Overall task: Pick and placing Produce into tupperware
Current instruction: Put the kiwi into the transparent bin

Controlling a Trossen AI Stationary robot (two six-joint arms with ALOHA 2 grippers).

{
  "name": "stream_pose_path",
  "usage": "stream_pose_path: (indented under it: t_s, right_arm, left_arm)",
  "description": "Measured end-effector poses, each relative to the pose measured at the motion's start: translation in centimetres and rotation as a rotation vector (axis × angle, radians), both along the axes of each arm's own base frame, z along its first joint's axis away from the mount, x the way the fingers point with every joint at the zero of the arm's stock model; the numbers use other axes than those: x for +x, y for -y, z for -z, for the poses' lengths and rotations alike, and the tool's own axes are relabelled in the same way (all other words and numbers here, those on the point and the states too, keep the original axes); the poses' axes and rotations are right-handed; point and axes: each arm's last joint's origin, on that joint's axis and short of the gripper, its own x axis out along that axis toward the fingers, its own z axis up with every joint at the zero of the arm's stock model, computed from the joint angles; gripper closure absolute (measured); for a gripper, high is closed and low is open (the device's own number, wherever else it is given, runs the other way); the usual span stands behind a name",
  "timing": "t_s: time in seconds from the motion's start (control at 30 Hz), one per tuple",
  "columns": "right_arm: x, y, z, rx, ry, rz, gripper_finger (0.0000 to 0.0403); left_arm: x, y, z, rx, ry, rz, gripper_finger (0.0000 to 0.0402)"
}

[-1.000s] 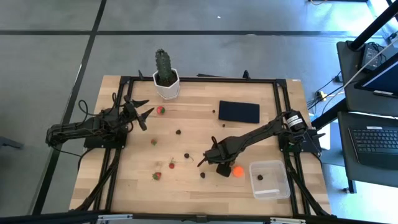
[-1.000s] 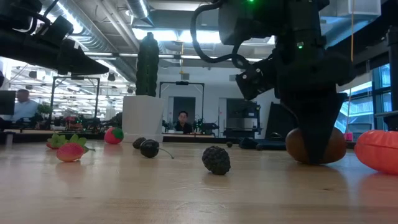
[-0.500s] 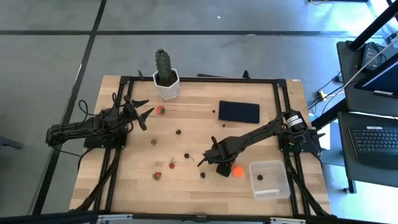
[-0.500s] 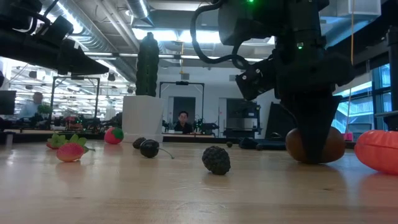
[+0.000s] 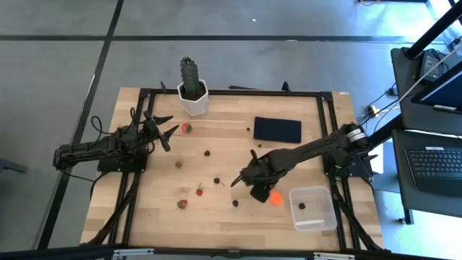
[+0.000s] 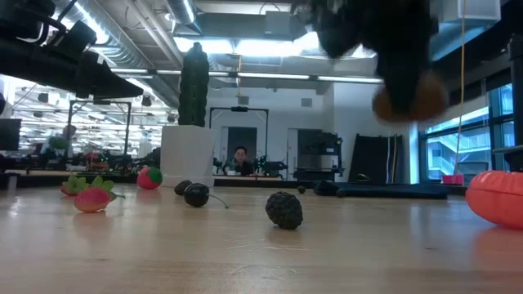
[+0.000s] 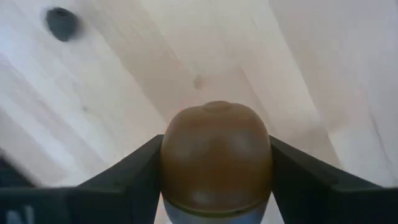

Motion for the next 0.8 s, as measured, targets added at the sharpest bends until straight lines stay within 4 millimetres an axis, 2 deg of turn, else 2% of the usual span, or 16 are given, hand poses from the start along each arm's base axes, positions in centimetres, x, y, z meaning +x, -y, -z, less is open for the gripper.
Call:
stream_pose_path:
  t_s: [0.13, 0.3, 0.57, 0.8]
  right_arm:
    - [-2.8, -0.9, -3.5, -0.002, -0.024, 0.181, 0.016]
    - [-6.7, -3.7, -4.9, -0.027, -0.113, 0.434, 0.016]
    - [-10.5, -9.0, -3.0, -0.049, -0.127, 0.631, 0.016]
    - [-13.4, -11.2, 0.3, -0.095, -0.142, 0.703, 0.016]
  left_arm:
    - [0.0, 0.0, 0.0, -0.001, 0.001, 0.0, 0.0193]
    - [0.0, 0.0, 0.0, -0.001, 0.0, 0.0, 0.0193]
    - [0.0, 0.0, 0.0, -0.001, 0.0, 0.0, 0.0193]
    - [0.0, 0.0, 0.0, -0.002, 0.001, 0.0, 0.0193]
